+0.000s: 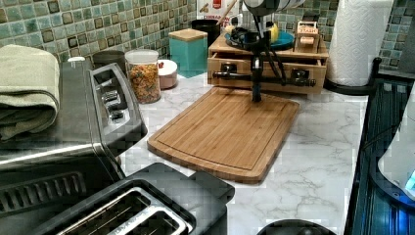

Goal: Close the drawer.

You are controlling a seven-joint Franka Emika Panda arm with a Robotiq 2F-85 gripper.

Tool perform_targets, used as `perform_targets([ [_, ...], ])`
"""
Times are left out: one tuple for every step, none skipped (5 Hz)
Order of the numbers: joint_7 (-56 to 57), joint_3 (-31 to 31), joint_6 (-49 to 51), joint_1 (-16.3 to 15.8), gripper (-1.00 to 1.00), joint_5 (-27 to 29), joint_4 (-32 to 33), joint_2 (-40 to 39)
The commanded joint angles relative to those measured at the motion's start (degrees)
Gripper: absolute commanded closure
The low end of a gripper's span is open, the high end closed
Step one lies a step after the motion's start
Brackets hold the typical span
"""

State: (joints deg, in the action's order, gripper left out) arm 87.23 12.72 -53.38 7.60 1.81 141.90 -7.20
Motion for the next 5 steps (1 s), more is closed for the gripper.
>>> perform_targets([
  [21.2, 5.8, -0.8, 7.9, 1.00, 9.7, -21.7, -6.4],
  [21.6, 5.6, -0.3, 9.4, 1.00, 9.1, -26.3, -9.2],
  [19.4, 8.7, 1.6, 7.3, 1.00, 7.4, -28.4, -8.6],
  [19.7, 7.6, 5.1, 9.1, 1.00, 7.8, -30.2, -7.9],
  [19.7, 7.5, 5.1, 9.2, 1.00, 7.7, -30.2, -7.9],
])
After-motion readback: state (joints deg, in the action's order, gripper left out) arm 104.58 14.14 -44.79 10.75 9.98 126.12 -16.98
